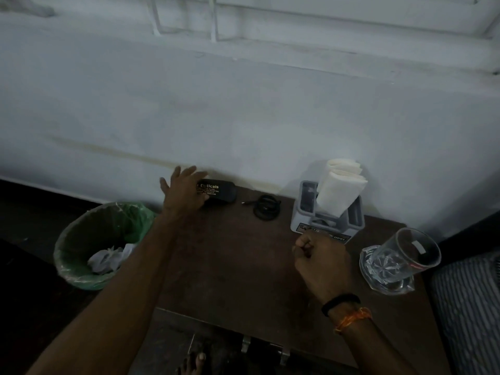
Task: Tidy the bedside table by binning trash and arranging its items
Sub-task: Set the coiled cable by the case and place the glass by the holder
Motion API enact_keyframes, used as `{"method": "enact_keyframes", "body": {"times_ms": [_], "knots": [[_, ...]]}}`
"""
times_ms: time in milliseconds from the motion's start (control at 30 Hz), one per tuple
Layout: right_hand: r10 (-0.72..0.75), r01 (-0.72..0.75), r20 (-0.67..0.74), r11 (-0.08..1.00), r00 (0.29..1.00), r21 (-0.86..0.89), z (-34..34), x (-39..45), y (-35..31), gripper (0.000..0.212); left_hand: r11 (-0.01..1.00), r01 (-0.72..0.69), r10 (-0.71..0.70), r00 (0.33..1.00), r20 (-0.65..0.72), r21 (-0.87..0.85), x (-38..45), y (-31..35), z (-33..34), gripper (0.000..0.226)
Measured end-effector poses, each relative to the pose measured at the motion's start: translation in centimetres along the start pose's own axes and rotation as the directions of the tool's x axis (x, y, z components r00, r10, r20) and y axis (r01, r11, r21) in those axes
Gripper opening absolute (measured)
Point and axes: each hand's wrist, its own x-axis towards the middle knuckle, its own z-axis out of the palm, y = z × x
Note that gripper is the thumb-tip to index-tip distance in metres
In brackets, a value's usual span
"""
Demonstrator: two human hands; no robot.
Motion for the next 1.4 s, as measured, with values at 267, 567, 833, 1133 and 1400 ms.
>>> {"method": "enact_keyframes", "body": {"times_ms": [267, 567, 833, 1133, 1400], "knots": [[-0.040, 0.040, -0.058, 0.999, 0.997, -0.001, -0.1, 0.3, 0.1, 0.009, 0.982, -0.157, 0.163, 0.986, 0.047, -0.107, 0.0, 0.2, 1.2, 0.059], [-0.058, 0.058, -0.097, 0.998, 0.994, -0.009, -0.3, 0.1, 0.4, 0.015, 0.990, -0.135, 0.139, 0.986, 0.087, -0.045, -0.3, 0.6, 1.0, 0.067], [-0.073, 0.070, -0.195, 0.997, 0.978, -0.020, -2.1, -0.9, 1.4, 0.020, 0.882, -0.417, 0.374, 0.903, -0.209, -0.222, -3.0, 6.7, 0.8, 0.052], [-0.088, 0.102, -0.561, 0.995, 0.823, -0.006, -7.4, -5.0, 3.7, 0.012, 0.655, -0.659, 0.695, 0.718, -0.047, -0.370, -11.9, 18.6, 2.1, 0.007], [0.464, -0.407, -0.279, 0.882, 0.841, 0.238, -7.6, -6.5, 11.5, 0.036, 0.721, -0.579, 0.671, 0.722, 0.172, -0.382, -14.4, 21.0, 7.0, 0.042]]}}
